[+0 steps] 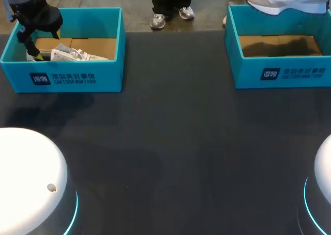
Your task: Take the shoe out of the shoebox, open the shoe tongue, remove and reinsert the insole, then place the shoe into the shoebox
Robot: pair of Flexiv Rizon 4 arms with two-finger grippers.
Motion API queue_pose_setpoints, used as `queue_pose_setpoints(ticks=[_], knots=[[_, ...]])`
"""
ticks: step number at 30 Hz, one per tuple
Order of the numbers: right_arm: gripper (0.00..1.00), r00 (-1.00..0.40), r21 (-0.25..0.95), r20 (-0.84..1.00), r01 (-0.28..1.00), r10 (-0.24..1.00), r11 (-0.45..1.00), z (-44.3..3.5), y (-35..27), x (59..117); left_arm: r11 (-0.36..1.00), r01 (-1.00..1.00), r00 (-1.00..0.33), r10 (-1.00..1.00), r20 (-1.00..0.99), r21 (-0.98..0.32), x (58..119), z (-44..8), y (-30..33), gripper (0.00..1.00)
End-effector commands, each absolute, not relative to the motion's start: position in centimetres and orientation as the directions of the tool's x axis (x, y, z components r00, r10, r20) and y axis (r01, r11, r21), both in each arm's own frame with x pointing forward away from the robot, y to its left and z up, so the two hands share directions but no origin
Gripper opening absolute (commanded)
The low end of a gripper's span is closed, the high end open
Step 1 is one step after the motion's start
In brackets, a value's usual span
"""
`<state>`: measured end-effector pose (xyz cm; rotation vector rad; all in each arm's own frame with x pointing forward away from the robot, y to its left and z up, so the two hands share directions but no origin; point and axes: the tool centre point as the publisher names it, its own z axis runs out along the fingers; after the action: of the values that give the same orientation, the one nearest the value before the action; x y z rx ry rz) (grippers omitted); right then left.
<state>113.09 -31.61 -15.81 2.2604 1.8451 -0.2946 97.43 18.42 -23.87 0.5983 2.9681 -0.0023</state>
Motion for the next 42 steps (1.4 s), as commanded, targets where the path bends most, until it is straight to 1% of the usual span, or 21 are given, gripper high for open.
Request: queue_pose_setpoints(ticks=[1, 13, 23, 33, 42], knots=[[0.0, 0.193, 0.089, -0.293, 0.981, 0.936, -0.174, -15.5, -29.7, 109.9, 0.922, 0.386, -0.915, 0.386, -0.114, 0.023, 97.3, -23.9, 18.4, 1.0], [0.0, 0.169, 0.065, -0.317, 0.986, 0.933, -0.157, -15.3, -24.0, 105.5, 0.922, 0.386, -0.915, 0.386, -0.114, 0.023, 97.3, -23.9, 18.4, 1.0], [0.0, 0.173, 0.093, -0.321, 0.984, 0.931, -0.151, -14.5, -19.3, 101.8, 0.922, 0.386, -0.915, 0.386, -0.114, 0.023, 97.3, -23.9, 18.4, 1.0], [0.0, 0.189, 0.127, -0.357, 0.98, 0.915, -0.153, -12.8, -13.7, 96.9, 0.922, 0.386, -0.915, 0.386, -0.114, 0.023, 97.3, -23.9, 18.4, 1.0], [0.0, 0.188, 0.131, -0.338, 0.98, 0.922, -0.152, -12.4, -9.3, 91.8, 0.922, 0.386, -0.915, 0.386, -0.114, 0.023, 97.3, -23.9, 18.4, 1.0]])
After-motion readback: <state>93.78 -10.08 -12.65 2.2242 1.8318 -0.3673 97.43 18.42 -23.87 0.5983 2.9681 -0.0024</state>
